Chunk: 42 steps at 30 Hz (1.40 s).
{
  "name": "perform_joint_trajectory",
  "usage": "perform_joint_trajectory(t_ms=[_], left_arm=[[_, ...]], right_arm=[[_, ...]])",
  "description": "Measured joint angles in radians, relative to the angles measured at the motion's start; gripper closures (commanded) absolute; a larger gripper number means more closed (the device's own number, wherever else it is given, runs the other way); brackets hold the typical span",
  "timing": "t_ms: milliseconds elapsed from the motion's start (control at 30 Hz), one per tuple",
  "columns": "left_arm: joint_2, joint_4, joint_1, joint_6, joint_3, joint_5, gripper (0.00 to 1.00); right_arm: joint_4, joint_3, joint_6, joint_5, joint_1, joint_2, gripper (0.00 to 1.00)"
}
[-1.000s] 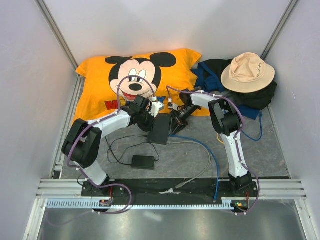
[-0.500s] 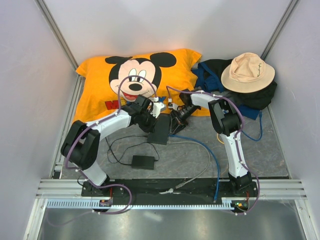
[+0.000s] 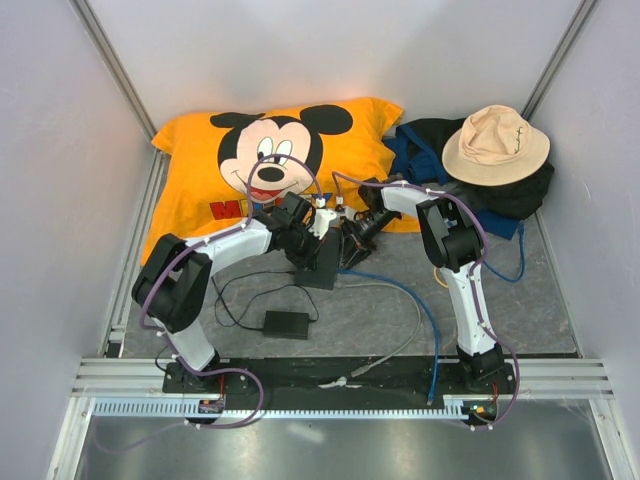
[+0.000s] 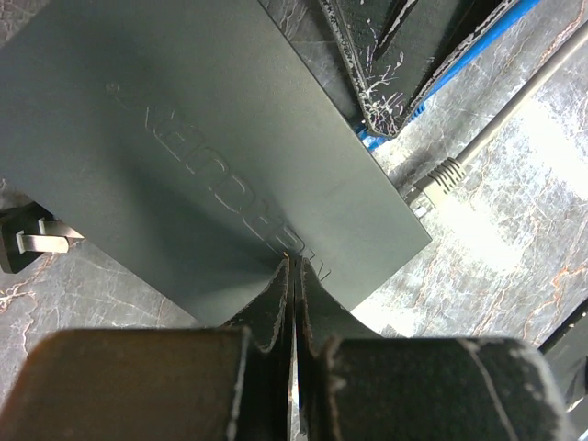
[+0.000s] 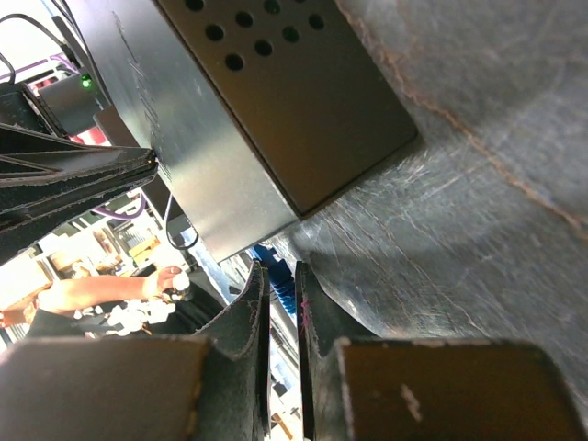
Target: Pull the plug from the switch port
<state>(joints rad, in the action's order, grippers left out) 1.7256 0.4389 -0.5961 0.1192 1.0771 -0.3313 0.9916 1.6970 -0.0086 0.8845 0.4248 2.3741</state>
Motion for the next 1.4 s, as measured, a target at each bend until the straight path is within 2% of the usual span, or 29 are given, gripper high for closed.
perform_joint_trajectory(t_ms=[667, 933, 1100, 1400], left_arm=[[0.012, -0.054, -0.002, -0.018, 0.0, 0.003, 0.98], [0.016, -0.082, -0.004, -0.018, -0.004, 0.024, 0.98], [0.017, -0.095, -0.02, -0.018, -0.002, 0.068, 0.98], [0.018, -0.101, -0.039, -0.017, 0.003, 0.114, 0.98]], right_arm=[[0.003, -0.04, -0.025, 0.005, -0.031, -0.021, 1.0], [0.005, -0.063, -0.049, -0.042, -0.031, -0.054, 1.0], [0.076, -0.078, -0.068, -0.121, -0.046, -0.07, 1.0], [0.156, -0.077, -0.108, -0.167, -0.064, -0.071, 1.0]])
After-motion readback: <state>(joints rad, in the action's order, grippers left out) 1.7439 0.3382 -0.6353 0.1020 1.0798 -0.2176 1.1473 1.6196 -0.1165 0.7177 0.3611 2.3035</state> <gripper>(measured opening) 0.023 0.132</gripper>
